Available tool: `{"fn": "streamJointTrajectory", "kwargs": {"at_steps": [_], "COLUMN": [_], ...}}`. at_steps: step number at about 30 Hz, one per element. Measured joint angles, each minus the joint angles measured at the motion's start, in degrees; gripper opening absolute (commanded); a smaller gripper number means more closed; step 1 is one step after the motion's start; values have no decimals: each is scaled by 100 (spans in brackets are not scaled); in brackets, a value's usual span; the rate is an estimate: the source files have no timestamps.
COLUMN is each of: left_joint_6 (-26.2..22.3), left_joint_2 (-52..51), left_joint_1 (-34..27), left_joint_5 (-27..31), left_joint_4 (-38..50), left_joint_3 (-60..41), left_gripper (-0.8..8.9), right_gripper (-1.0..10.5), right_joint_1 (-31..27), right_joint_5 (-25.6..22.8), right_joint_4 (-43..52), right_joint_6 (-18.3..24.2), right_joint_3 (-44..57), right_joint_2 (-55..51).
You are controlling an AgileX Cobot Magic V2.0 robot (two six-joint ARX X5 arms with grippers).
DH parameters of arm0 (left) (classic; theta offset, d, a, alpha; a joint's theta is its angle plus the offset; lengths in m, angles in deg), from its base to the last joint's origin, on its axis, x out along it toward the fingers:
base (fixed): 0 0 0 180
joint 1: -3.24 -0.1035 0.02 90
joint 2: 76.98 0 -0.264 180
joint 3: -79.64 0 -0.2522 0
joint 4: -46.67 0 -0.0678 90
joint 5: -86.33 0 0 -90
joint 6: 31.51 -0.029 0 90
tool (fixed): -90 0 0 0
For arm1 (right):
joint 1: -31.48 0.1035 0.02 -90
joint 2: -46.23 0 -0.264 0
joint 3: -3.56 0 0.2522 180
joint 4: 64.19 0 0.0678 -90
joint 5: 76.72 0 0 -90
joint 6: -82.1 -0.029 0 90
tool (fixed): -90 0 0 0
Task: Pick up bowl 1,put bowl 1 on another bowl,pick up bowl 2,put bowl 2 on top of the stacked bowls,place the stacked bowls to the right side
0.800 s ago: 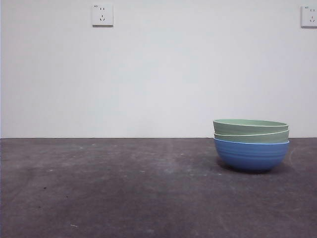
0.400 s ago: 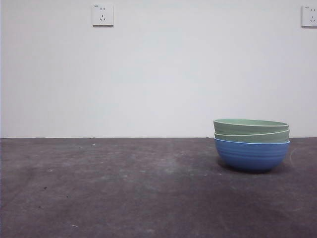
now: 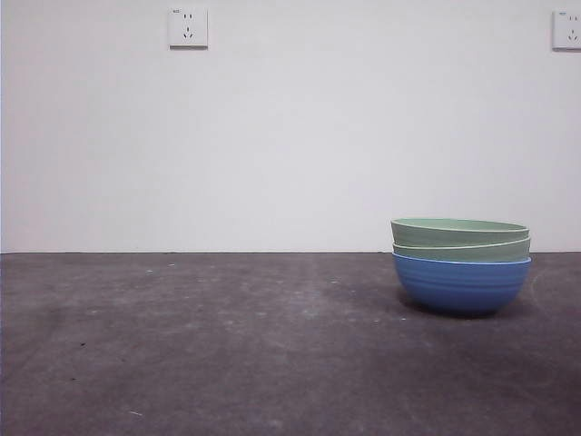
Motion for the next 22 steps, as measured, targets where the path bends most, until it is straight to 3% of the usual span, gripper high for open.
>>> {"fn": "streamJointTrajectory", "kwargs": {"at_steps": [22], "left_joint_6": [0], "left_joint_2": [0], "left_joint_1": [0], "left_joint_5": [0], "left_joint_4": [0], "left_joint_3": [0], "left_gripper": [-3], "right_gripper": [1], "right_joint_1": [0], "right_joint_5": [-22], "right_joint_4": [-323], "right_joint_6": [-474], "right_joint_3": [149], "right_joint_2": [-234]}}
